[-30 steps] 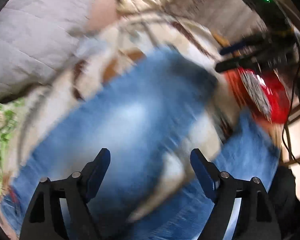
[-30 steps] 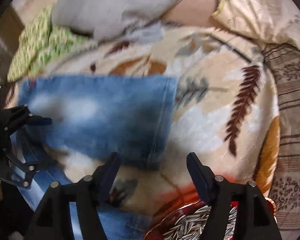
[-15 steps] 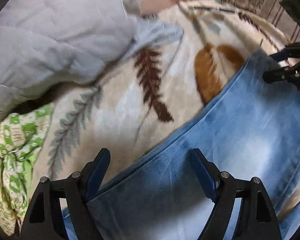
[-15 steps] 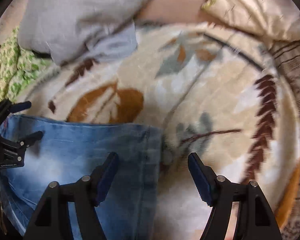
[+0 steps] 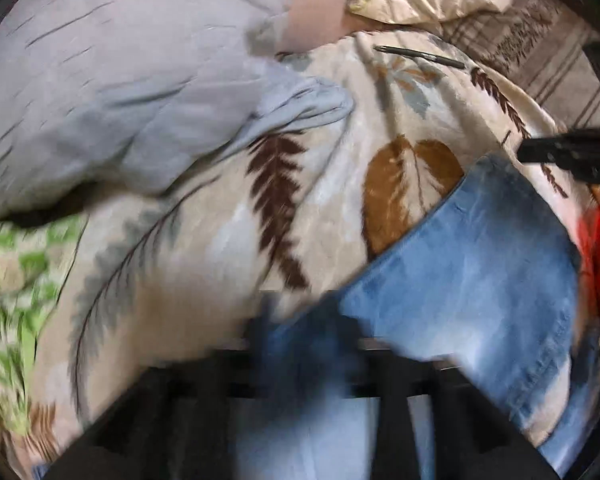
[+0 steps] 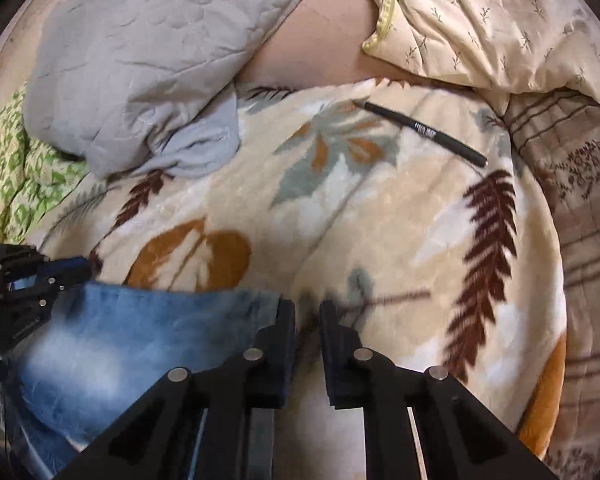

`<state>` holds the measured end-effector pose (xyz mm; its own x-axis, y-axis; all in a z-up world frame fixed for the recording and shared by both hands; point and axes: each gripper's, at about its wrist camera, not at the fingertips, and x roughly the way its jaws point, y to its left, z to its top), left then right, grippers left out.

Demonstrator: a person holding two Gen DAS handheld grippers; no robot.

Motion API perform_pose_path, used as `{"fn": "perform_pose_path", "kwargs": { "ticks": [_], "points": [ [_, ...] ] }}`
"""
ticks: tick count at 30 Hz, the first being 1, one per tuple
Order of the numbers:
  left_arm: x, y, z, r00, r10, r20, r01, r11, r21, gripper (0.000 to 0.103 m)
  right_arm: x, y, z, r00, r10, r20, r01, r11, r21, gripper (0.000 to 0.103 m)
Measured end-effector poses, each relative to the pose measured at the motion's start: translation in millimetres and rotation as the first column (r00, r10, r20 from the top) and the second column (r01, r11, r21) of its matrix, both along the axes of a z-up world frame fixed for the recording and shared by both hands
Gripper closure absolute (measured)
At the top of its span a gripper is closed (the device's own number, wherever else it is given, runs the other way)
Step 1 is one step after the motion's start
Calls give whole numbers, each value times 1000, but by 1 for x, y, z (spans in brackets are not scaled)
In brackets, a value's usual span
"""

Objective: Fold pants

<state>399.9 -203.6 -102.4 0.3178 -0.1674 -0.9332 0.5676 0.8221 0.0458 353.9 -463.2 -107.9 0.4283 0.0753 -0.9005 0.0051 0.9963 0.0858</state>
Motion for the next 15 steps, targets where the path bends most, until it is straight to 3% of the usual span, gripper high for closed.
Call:
{"fn": "perform_pose_path", "kwargs": {
  "ticks": [1, 2, 4, 7, 15],
  "points": [
    [-7, 7, 7, 1000, 17, 22, -18, 1000, 6, 17, -8, 3, 4, 1000, 11, 5, -11, 1000, -2, 82],
    [-19, 16, 17, 998, 23, 59, -24, 1000, 4, 17, -19, 9, 11, 999, 29, 15, -29, 1000, 2, 75],
    [-44, 35, 36, 997, 10, 77, -11, 1000, 10, 17, -42, 22, 25, 997, 66, 38, -66, 998, 12, 12],
    [-81, 70, 59, 996, 26, 86, -28, 999, 21, 17, -84, 47, 49, 987, 116, 115, -114, 993, -17, 10],
    [-201, 175, 108, 990, 82, 111, -91, 993, 76, 17, -188, 128, 86, 953, 253, 167, -258, 966, 8, 10]
  ]
}}
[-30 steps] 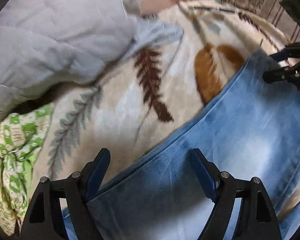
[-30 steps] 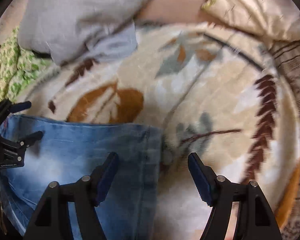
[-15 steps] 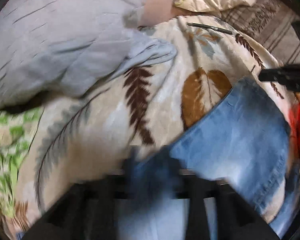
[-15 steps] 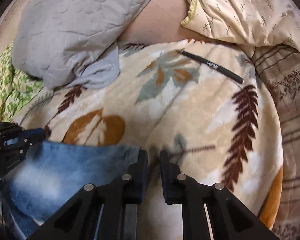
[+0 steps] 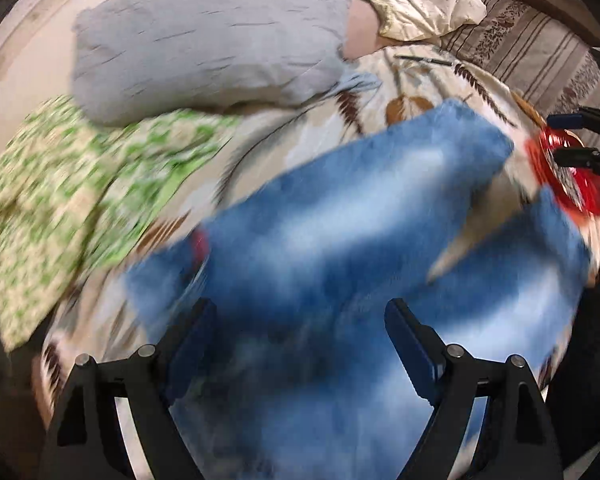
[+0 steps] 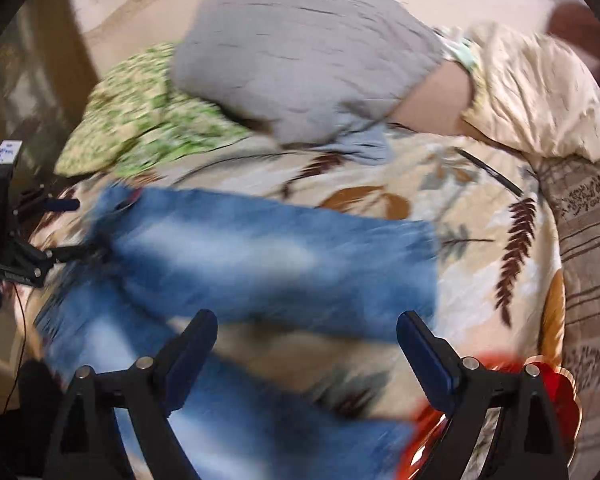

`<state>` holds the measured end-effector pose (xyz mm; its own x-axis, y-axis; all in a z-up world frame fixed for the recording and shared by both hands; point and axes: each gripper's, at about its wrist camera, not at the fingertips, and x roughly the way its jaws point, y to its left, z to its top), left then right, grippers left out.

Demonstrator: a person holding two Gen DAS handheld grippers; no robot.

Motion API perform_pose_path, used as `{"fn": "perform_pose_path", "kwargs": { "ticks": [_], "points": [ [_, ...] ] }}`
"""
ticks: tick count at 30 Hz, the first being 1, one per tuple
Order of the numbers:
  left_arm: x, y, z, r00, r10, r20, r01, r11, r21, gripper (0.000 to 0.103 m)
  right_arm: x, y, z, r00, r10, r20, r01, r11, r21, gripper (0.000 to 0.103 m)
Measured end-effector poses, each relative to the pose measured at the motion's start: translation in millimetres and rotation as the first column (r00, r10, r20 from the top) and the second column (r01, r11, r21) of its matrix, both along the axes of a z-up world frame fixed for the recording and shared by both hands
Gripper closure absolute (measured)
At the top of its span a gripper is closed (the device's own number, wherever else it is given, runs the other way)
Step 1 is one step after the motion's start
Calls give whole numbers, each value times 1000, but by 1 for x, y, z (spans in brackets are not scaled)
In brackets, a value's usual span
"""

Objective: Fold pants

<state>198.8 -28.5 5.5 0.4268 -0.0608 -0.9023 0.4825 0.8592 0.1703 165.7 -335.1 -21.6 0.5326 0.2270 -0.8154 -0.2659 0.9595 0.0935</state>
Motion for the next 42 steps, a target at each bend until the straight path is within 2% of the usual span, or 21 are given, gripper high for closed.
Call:
{"fn": "perform_pose_path", "kwargs": {
  "ticks": [5, 7, 10, 15, 20, 23, 25, 26, 27, 28, 29, 30, 31, 32, 33, 36, 38, 39, 40, 42],
  "points": [
    [-53, 70, 2, 995, 100, -22, -100, 995, 10, 17, -51, 48, -1, 996, 86, -18, -86, 996, 5, 10],
    [-73, 95, -8, 989, 140, -36, -141, 990, -19, 17, -63, 65, -6, 993, 112, -35, -111, 994, 21, 10],
    [-97, 124, -28, 980, 187, -71, -190, 981, -45, 17, -85, 102, -13, 976, 215, -45, -213, 976, 55, 10],
    [-124, 150, -53, 966, 231, -116, -242, 966, -92, 17, -116, 172, -33, 921, 387, -53, -386, 922, 29, 10],
    [-131, 168, -82, 952, 257, -168, -275, 957, -93, 17, -128, 214, -61, 870, 485, -92, -479, 874, 80, 10],
    [-128, 172, -103, 941, 253, -223, -281, 954, -103, 17, -132, 245, -82, 835, 539, -110, -533, 842, 78, 10],
    [-127, 171, -115, 944, 239, -226, -265, 960, -90, 17, -133, 266, -99, 814, 566, -130, -564, 824, 55, 10],
    [-128, 168, -117, 951, 225, -211, -247, 966, -82, 18, -133, 274, -107, 806, 575, -139, -577, 816, 33, 11],
    [-129, 167, -117, 955, 214, -207, -235, 968, -83, 27, -133, 281, -114, 802, 579, -146, -585, 811, 0, 12],
    [-130, 166, -112, 956, 204, -209, -228, 969, -97, 46, -133, 288, -122, 807, 573, -143, -584, 810, -51, 22],
    [-131, 165, -107, 956, 201, -212, -228, 967, -114, 55, -132, 292, -127, 816, 563, -131, -576, 812, -94, 28],
    [-133, 165, -102, 957, 189, -219, -222, 965, -139, 72, -132, 294, -128, 825, 553, -112, -564, 815, -133, 38],
    [-134, 163, -98, 959, 177, -221, -212, 966, -149, 76, -131, 294, -126, 830, 549, -104, -558, 820, -129, 61],
    [-136, 162, -94, 962, 173, -212, -205, 969, -139, 77, -129, 293, -121, 828, 550, -107, -559, 825, -85, 77],
    [-137, 162, -91, 962, 175, -208, -205, 970, -134, 79, -127, 292, -115, 823, 556, -118, -562, 827, -20, 85],
    [-145, 170, -79, 962, 180, -203, -216, 962, -166, 79, -138, 298, -110, 792, 599, -117, -605, 796, -20, 85],
    [-148, 173, -86, 956, 173, -235, -215, 962, -167, 77, -146, 300, -116, 777, 615, -130, -623, 782, -26, 85],
    [-145, 171, -93, 954, 184, -237, -220, 966, -136, 67, -145, 301, -122, 781, 610, -136, -619, 785, -35, 85],
    [-142, 171, -97, 950, 205, -236, -235, 966, -106, 49, -142, 300, -125, 786, 602, -143, -611, 791, -30, 84],
    [-138, 169, -95, 945, 237, -226, -258, 963, -70, 36, -138, 295, -124, 796, 586, -151, -594, 805, -2, 83]
  ]
}}
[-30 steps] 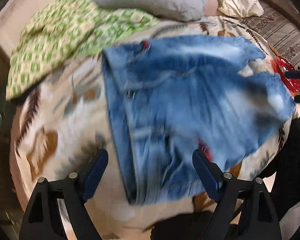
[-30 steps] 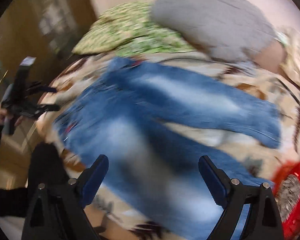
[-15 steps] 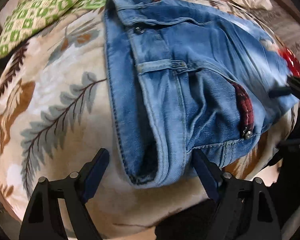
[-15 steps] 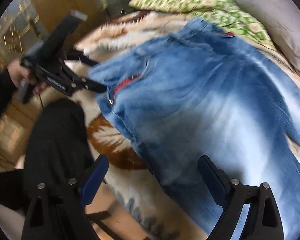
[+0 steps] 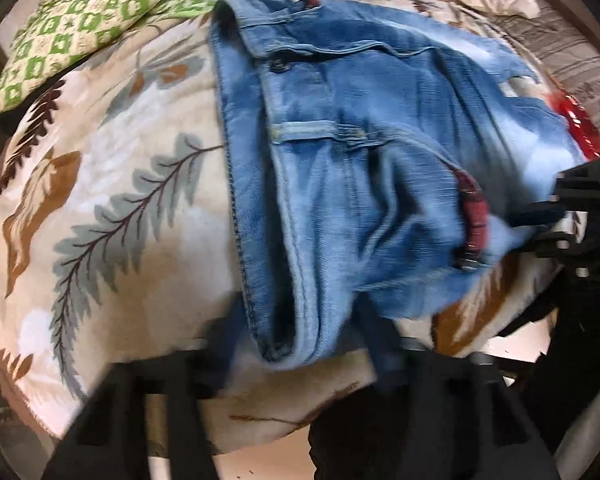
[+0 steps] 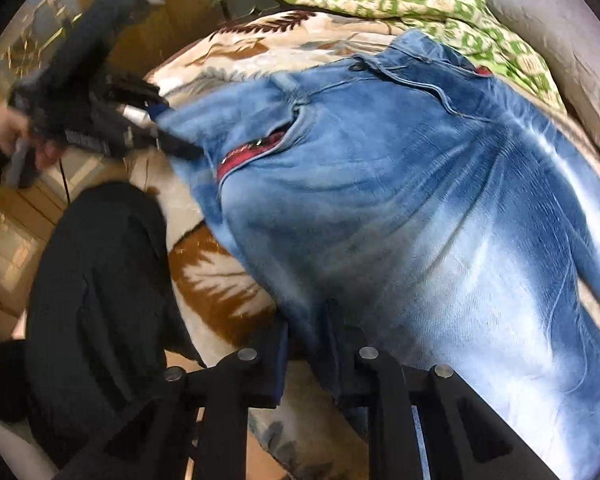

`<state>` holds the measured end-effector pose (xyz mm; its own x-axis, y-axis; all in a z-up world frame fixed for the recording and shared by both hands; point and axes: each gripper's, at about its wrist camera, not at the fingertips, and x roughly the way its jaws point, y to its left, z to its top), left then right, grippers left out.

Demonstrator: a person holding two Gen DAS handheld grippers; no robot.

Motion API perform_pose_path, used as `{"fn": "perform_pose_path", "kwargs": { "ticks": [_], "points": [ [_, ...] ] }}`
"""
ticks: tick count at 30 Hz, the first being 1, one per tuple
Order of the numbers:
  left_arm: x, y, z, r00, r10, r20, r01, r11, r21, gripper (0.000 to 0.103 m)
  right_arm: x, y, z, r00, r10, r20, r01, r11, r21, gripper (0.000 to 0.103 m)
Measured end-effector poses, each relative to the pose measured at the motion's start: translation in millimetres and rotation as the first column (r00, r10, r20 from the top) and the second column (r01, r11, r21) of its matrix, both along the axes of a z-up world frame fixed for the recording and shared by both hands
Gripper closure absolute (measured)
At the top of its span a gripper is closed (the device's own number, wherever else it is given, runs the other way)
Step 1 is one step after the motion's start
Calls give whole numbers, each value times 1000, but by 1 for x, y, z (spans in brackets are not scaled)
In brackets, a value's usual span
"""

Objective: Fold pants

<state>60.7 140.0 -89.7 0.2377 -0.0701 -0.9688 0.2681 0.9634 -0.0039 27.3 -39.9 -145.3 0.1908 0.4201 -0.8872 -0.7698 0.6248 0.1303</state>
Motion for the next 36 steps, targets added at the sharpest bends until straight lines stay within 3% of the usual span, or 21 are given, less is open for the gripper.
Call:
{"fn": "perform_pose_path", "kwargs": {
  "ticks": [2, 3, 4, 6, 9, 12, 14, 19, 24, 28, 31, 36],
  "points": [
    [1, -6, 19, 999, 12, 47, -12, 1000, 4, 34, 3, -12, 11, 1000, -19, -13, 19, 1000, -12, 64],
    [3, -11, 35, 995, 13, 99, -14, 1000, 2, 25, 4, -21, 20, 1000, -27, -4, 27, 1000, -4, 34],
    [5, -20, 52, 988, 7, 154, -7, 1000, -2, 14, 5, -30, 29, 999, -38, 10, 37, 999, 15, 18],
    [11, -40, 76, 975, -13, 221, 21, 999, -35, 7, 12, -63, 55, 992, -102, 67, 97, 993, 73, 17],
    [38, -84, 98, 962, -61, 266, 84, 993, -78, 7, 37, -117, 82, 969, -219, 114, 212, 975, 71, 17],
    [81, -131, 102, 956, -117, 268, 143, 987, -78, 7, 70, -181, 103, 911, -381, 159, 379, 924, 48, 17],
    [110, -156, 97, 952, -161, 260, 187, 979, -81, 7, 95, -231, 112, 846, -504, 177, 509, 860, 15, 17],
    [170, -224, 85, 929, -266, 257, 287, 957, -49, 7, 167, -333, 114, 732, -675, 97, 678, 735, -5, 17],
    [235, -275, 57, 903, -351, 249, 371, 928, -36, 7, 240, -378, 101, 678, -735, 29, 735, 677, -15, 17],
    [272, -296, 31, 881, -421, 214, 433, 901, -8, 7, 295, -391, 78, 669, -742, -29, 741, 670, -53, 20],
    [289, -303, 18, 872, -445, 204, 453, 891, 7, 7, 326, -392, 56, 695, -716, -69, 711, 698, -87, 31],
    [310, -308, 0, 878, -445, 175, 449, 893, 17, 7, 354, -385, 31, 729, -677, -102, 668, 736, -112, 31]
  ]
}}
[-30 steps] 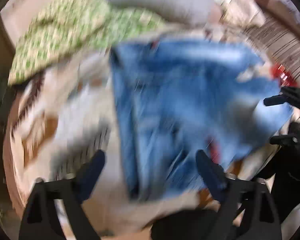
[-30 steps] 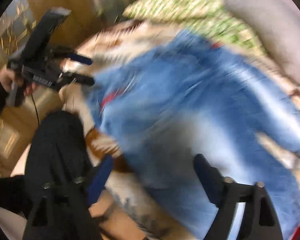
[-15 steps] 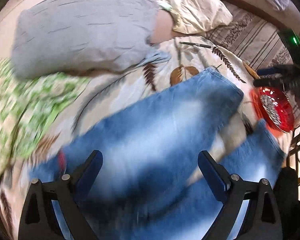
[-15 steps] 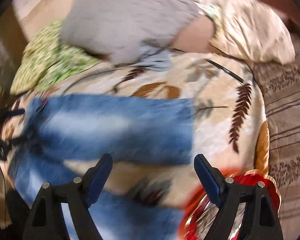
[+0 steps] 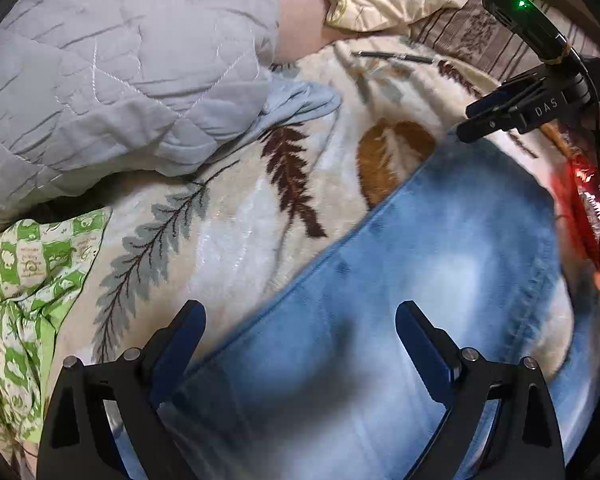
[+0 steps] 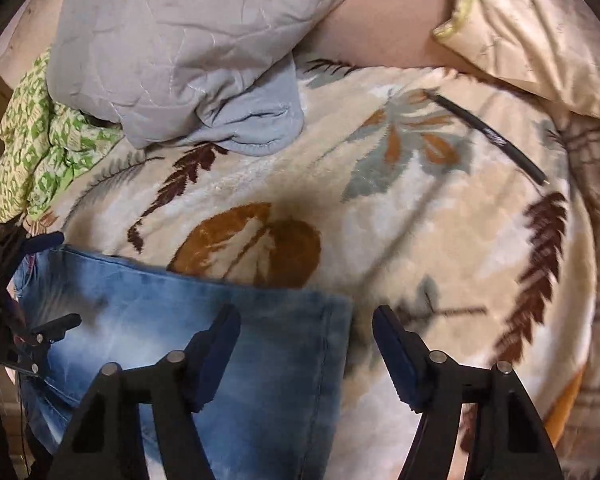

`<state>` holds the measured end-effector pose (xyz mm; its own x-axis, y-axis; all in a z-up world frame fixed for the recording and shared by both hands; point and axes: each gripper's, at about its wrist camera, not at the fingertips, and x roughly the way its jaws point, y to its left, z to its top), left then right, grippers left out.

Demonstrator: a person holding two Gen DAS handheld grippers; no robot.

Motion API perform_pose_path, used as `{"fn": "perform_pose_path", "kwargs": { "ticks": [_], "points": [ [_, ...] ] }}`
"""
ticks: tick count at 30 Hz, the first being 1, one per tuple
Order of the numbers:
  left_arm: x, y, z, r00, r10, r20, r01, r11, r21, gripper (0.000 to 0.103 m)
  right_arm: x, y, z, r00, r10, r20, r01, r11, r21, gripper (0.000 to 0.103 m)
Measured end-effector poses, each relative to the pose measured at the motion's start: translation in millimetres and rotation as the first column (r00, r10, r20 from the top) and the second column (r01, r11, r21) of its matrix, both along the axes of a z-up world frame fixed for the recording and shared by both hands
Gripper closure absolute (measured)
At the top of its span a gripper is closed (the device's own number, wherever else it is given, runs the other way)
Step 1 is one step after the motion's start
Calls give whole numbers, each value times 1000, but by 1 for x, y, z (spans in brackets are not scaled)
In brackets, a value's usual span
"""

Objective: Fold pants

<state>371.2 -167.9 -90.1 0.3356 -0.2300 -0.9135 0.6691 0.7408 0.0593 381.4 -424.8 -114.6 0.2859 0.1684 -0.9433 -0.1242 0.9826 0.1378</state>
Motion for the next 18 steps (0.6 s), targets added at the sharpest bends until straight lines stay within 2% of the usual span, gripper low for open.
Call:
{"fn": "perform_pose_path", "kwargs": {
  "ticks": [3, 4, 5, 10, 12, 13, 14, 18],
  "points": [
    [5, -4, -9, 1000, -25, -5, 25, 999, 23, 7, 7, 2, -17, 999, 18, -41, -19, 1000, -17, 34],
    [6, -5, -10, 999, -33, -5, 33, 999, 27, 7, 7, 3, -22, 998, 31, -48, -32, 999, -10, 44],
    [7, -7, -12, 999, -44, -8, 45, 999, 31, 7, 7, 4, -25, 998, 43, -46, -43, 999, 1, 45],
    [12, -13, -24, 996, -84, -18, 85, 995, 62, 7, 4, 8, -26, 996, 83, -28, -84, 996, -38, 64],
    [13, -14, -27, 996, -88, -21, 89, 994, 62, 7, 1, 11, -23, 993, 112, -21, -113, 993, -45, 67],
    [14, -14, -27, 995, -92, -22, 93, 994, 57, 7, -2, 13, -21, 991, 133, -18, -134, 990, -38, 77],
    [15, -13, -28, 995, -96, -25, 98, 994, 54, 7, -4, 14, -19, 988, 154, -19, -154, 988, -11, 80],
    [19, -10, -33, 995, -86, -43, 89, 994, 57, 7, 3, 18, -21, 986, 162, -41, -163, 986, -32, 83]
  ]
}}
